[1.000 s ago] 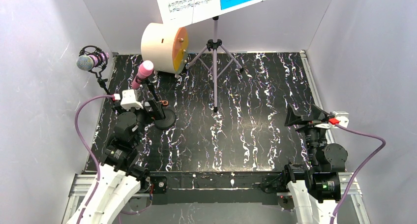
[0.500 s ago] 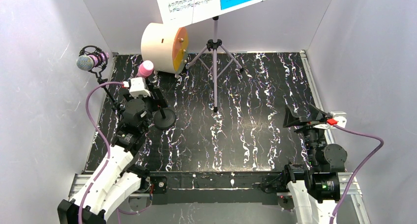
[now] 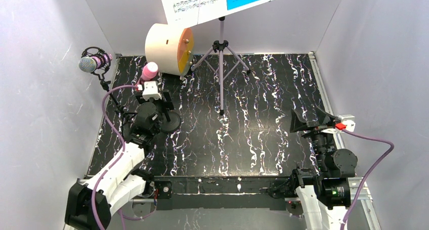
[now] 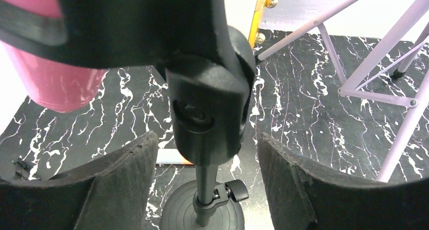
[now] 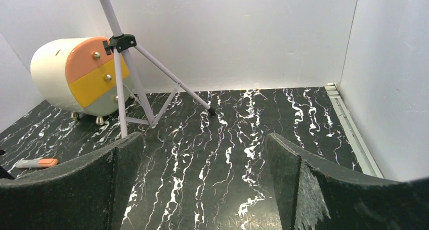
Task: Pack up the instrument practice props
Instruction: Move the microphone stand with the microphone to the center of the board.
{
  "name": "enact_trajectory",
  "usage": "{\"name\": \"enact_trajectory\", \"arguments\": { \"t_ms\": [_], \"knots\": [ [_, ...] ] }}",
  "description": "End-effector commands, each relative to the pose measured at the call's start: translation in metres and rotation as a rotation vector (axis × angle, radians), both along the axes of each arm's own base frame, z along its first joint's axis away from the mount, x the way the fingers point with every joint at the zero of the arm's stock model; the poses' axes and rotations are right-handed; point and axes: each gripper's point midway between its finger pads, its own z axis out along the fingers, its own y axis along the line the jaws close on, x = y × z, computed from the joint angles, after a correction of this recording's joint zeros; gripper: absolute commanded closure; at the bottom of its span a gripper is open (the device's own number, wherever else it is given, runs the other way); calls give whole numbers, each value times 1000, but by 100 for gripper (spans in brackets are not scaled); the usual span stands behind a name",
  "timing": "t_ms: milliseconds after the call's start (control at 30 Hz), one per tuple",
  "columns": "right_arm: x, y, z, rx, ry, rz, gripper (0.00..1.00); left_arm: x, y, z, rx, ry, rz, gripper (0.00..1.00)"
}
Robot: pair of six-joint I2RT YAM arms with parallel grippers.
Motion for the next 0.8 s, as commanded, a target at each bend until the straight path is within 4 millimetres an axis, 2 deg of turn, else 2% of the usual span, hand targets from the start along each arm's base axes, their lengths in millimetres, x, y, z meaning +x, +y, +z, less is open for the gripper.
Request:
{"name": "enact_trajectory", "arguments": {
  "t_ms": [0,67,233,333,500,567,767],
  "knots": [
    [-3,6,9,-12,-40,31,1,7,2,16,-8,-97,16,35],
    [-3,8,9,-12,-40,41,1,8,-3,14,-1,-96,-14,44],
    [-3,8,10,-13,-37,42,1,10,-20,15,-20,-111,-103,79],
    [-3,15,10,-8,-16,80,1,9,-37,23,-54,-135,-189,89],
    [1,24,4,31,91,130,1,12,-69,36,-121,-161,-341,100],
    [2,30,3,43,120,164,1,13,-82,40,-157,-175,-404,100],
    [-1,59,-2,44,194,333,1,4,-141,47,-193,-186,-667,100]
  ]
}}
